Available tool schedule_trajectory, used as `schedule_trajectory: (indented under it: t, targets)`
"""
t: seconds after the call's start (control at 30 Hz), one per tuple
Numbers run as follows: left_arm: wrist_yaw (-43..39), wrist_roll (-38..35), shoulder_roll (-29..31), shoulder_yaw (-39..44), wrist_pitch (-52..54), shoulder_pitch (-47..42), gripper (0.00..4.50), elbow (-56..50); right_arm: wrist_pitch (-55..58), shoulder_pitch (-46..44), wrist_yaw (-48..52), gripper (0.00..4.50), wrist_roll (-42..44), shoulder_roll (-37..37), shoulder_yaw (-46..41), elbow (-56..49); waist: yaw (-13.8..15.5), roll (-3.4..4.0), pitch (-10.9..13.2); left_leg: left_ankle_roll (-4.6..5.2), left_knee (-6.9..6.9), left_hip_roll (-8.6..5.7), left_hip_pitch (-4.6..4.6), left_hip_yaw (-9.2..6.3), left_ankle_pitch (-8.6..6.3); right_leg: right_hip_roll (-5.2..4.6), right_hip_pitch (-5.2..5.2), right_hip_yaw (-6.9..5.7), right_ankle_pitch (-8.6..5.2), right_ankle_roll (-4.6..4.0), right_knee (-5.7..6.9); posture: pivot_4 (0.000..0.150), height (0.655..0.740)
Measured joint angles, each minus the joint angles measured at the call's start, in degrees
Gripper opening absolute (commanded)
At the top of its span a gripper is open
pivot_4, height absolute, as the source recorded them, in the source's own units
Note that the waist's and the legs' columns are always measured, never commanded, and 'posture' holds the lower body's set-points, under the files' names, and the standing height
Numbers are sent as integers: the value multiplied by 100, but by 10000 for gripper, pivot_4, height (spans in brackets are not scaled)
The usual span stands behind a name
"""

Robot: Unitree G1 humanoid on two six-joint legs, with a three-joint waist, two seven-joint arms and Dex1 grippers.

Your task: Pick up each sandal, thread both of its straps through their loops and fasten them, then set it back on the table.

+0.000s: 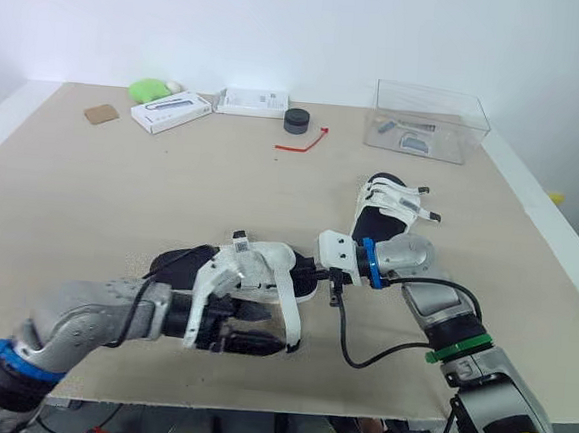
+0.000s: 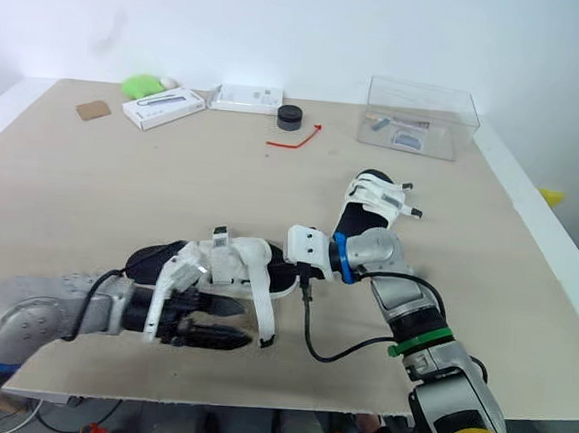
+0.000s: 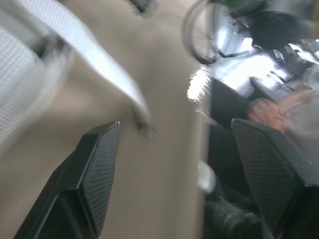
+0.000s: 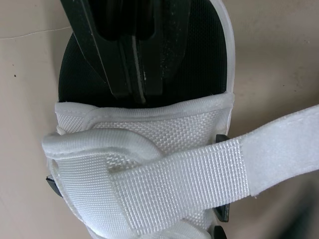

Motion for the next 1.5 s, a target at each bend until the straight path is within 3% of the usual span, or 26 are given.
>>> schedule_trajectory:
  t: [0.3,0.4,0.47,0.63,0.83,0.93,1.03,1.13,1.3,1.5]
  targets:
    - [228,335,-685,-110,433,-381,36702,530,81,54,-40,0,-4,-17,-9,-109,-4,1,-1,0,-6,-1,0,-2,0,-1,-1,1,1,-7,-2,1500,7400]
    - [214,346,-879,-83,593,-414,30506,669,91,60,-44,0,-20,-20,-10,-127,-4,1,0,0,-6,-1,-1,-2,0,-3,-1,1,1,-6,-3,1500,7400]
    - [164,303,-969,-34,733,-418,19965,686,104,60,-47,0,-22,-19,-10,-130,-5,1,-1,0,-6,0,-1,-3,0,-3,-1,0,1,-6,-3,1500,7400]
    - [64,283,-999,76,872,-442,735,692,114,60,-50,0,-29,-19,-9,-130,-5,1,0,-1,-6,-1,0,-3,4,-3,-1,0,3,0,-3,1500,7400]
    - [-227,-3,-744,412,1175,-404,735,670,117,57,-56,0,-30,-12,-5,-135,-8,0,0,1,-6,2,-1,-5,6,1,-2,-2,2,-2,-3,1500,7400]
    - [-615,-747,-318,1012,1637,-502,735,908,112,57,-56,0,-30,-11,-4,-137,-11,0,2,1,-6,4,-3,-9,6,3,-5,-8,1,-5,-2,1500,7400]
    - [-794,-1315,-147,1625,1918,-1064,735,1531,115,49,-53,0,-40,-37,-21,-123,-6,-1,1,1,-6,1,-2,-12,8,0,-2,-12,-3,-10,-3,1500,7400]
    - [-828,-1366,-202,1702,1997,-1533,735,2075,111,47,-51,0,-37,-26,-19,-128,-8,-1,1,1,-6,-3,-4,-6,7,-4,-2,-4,4,4,-8,1500,7400]
    - [-1430,-643,-103,1406,1737,-2172,735,2649,95,40,-47,0,-36,-16,-14,-127,-15,-4,3,0,-9,-10,-8,-5,7,-1,-4,-4,4,0,-12,1500,7400]
    - [-3042,901,7,293,940,-2767,735,3769,111,44,-64,0,-37,-14,-14,-141,-11,-4,4,-2,-10,-13,-11,-5,8,4,-8,-5,-1,-10,-11,1500,7400]
